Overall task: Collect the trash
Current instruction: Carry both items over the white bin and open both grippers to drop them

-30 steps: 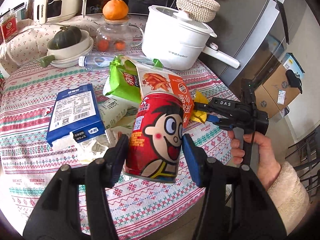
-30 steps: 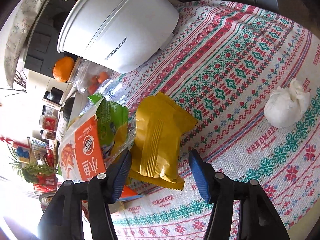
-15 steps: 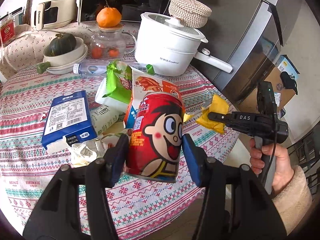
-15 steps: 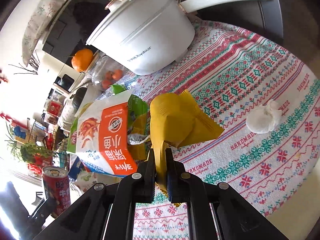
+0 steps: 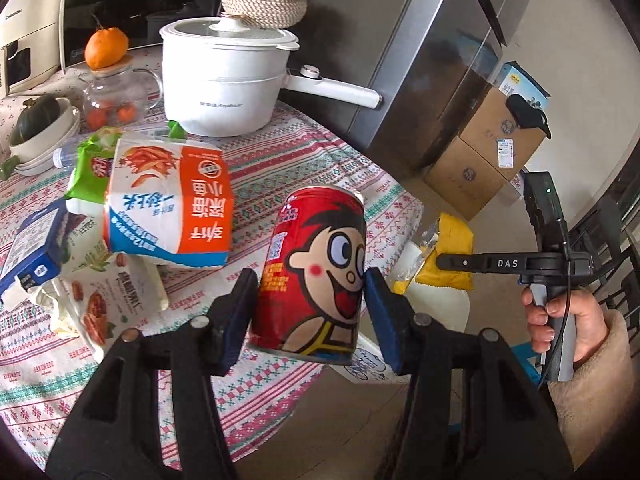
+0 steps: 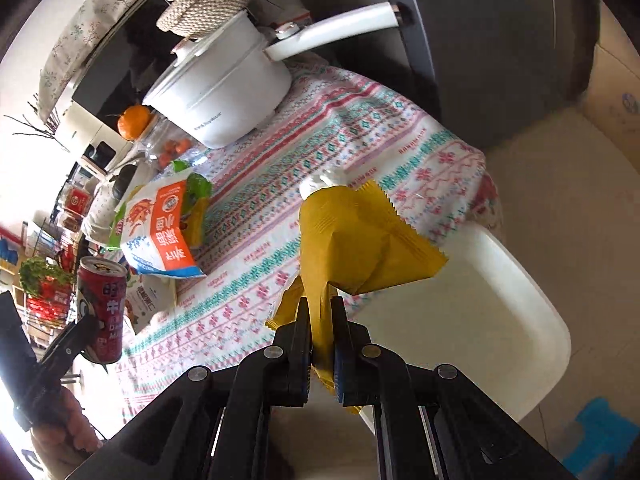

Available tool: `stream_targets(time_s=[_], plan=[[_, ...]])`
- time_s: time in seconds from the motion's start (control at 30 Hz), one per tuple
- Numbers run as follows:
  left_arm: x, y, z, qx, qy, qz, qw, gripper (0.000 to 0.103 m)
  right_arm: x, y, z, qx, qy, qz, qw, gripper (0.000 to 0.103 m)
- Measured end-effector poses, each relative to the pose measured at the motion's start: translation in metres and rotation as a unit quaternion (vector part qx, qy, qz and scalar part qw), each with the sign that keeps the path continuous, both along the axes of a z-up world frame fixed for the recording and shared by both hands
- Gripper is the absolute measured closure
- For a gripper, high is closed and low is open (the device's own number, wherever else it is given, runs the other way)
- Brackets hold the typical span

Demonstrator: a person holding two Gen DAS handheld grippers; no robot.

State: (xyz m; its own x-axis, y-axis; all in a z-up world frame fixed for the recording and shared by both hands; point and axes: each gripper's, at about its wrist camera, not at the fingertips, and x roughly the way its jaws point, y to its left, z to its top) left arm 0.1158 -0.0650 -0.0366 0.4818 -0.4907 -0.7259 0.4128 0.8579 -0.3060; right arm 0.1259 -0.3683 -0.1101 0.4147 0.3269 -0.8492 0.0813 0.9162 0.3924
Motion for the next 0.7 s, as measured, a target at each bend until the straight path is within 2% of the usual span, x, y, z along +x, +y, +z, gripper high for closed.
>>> stream_targets(time_s=[0.13, 0.33, 0.43, 0.57, 0.6, 0.67, 0.7], plan=[[-0.005, -0.04, -0.013, 0.014, 0.01, -0.04, 0.999, 0.047, -0.013, -0.036, -0.043, -0.015, 0.072, -0.022, 0.997, 0.094], [-0.009, -0.085, -0.041, 0.037, 0.031, -0.075, 0.996, 0.047, -0.016, -0.06, -0.109, -0.038, 0.174, -0.035, 0.983, 0.093], [-0.01, -0.1, -0.051, 0.046, 0.035, -0.083, 0.9949, 0.047, -0.014, -0.064, -0.124, -0.043, 0.195, -0.037, 0.979, 0.092], [-0.011, -0.112, -0.057, 0.053, 0.039, -0.086, 0.9941, 0.047, -0.012, -0.067, -0.126, -0.036, 0.196, -0.036, 0.979, 0.09], [-0.011, -0.115, -0.058, 0.053, 0.04, -0.087, 0.9941, 0.047, -0.012, -0.068, -0.124, -0.035, 0.195, -0.036, 0.98, 0.088], [-0.01, -0.123, -0.06, 0.053, 0.039, -0.089, 0.9938, 0.047, -0.009, -0.066, -0.123, -0.032, 0.194, -0.04, 0.98, 0.077], [-0.01, -0.126, -0.061, 0.053, 0.038, -0.092, 0.9937, 0.047, -0.011, -0.069, -0.12, -0.03, 0.193, -0.044, 0.98, 0.065]])
